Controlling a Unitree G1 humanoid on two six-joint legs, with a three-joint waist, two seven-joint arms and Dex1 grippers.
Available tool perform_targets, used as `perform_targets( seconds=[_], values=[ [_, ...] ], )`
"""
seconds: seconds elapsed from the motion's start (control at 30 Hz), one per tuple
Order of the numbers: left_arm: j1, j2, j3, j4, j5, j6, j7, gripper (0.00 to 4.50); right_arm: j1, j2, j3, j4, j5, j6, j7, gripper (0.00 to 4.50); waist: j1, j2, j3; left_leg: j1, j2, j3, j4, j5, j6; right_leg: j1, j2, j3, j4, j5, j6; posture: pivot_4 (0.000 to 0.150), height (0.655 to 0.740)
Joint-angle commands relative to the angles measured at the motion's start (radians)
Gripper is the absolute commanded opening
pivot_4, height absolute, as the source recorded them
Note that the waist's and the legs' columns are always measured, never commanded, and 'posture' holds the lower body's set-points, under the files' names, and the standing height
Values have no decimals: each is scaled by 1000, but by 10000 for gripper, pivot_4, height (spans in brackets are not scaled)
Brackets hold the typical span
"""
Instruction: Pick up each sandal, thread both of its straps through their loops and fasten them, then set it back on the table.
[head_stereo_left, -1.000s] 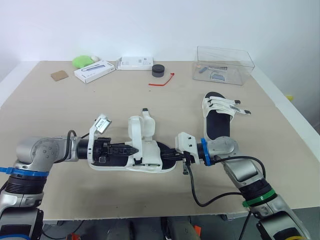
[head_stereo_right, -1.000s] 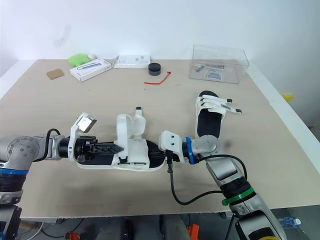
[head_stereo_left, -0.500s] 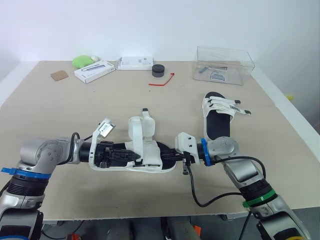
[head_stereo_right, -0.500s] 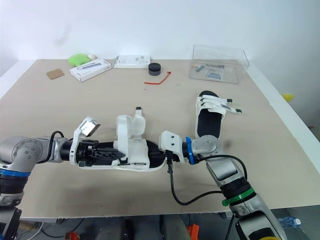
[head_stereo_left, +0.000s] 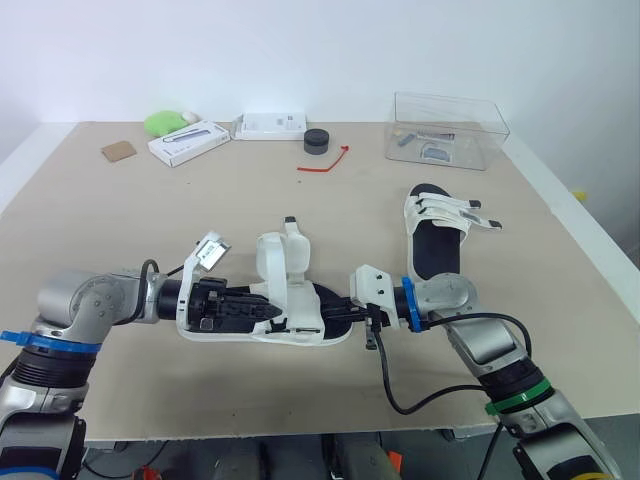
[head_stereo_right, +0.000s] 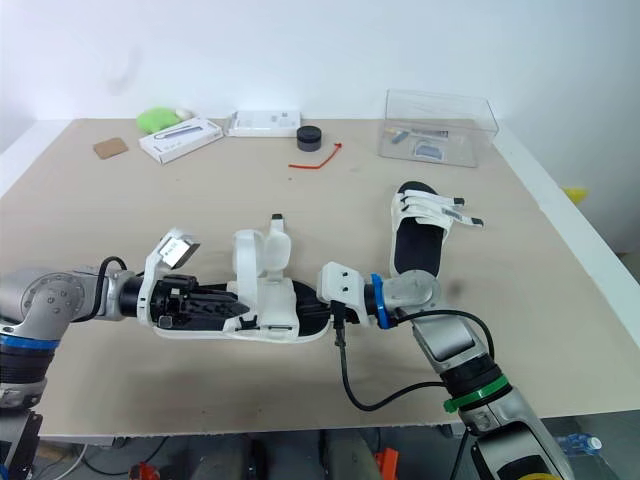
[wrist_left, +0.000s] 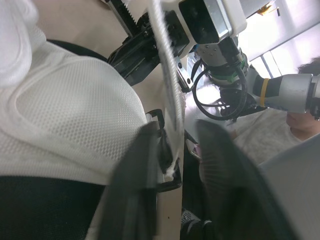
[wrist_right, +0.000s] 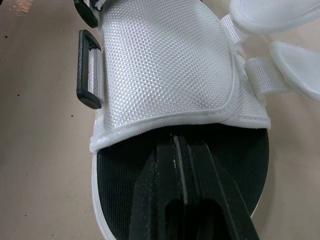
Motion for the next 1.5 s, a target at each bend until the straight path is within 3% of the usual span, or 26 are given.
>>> perform_targets(
  seconds=[0.03, 0.9, 1.0, 1.13, 1.17, 1.5],
  values=[
    [0, 43, -17, -36, 35, -44, -42, 28823, -5, -9, -3, 3, -15, -2, 0, 0, 0, 0, 0, 0, 0, 0, 0, 0, 0, 0, 0, 0, 0, 0, 0, 1500, 7400],
    [-140, -78, -13, 116, 160, -176, -2, 28823, -4, -11, 0, 12, -26, -20, 1, 0, 0, 0, 0, 0, 0, 0, 0, 0, 0, 0, 0, 0, 0, 0, 0, 1500, 7400],
    [-147, -97, -14, 117, 159, -168, -8, 20435, -5, -11, 0, 12, -27, -19, 1, 0, 0, 0, 0, 0, 0, 0, 0, 0, 0, 0, 0, 0, 0, 1, 2, 1500, 7400],
    [-135, -83, -29, 92, 152, -145, -41, 2463, -1, -13, 0, 9, -28, -19, 0, 0, 0, 0, 0, -1, 0, 0, 0, 0, 0, 0, 0, 0, 0, 1, 3, 1500, 7400],
    [-130, -78, -31, 86, 150, -141, -48, 486, -1, -14, 0, 9, -28, -19, 0, 0, 0, 0, 0, 0, 0, 0, 0, 0, 0, 0, 0, 0, 0, 1, 3, 1500, 7400],
    [-132, -54, -6, 97, 97, -51, -86, 486, -6, -8, 4, 14, -29, -20, 0, 0, 0, 0, 0, 0, 0, 0, 0, 0, 0, 0, 0, 0, 0, 1, 3, 1500, 7400]
  ],
)
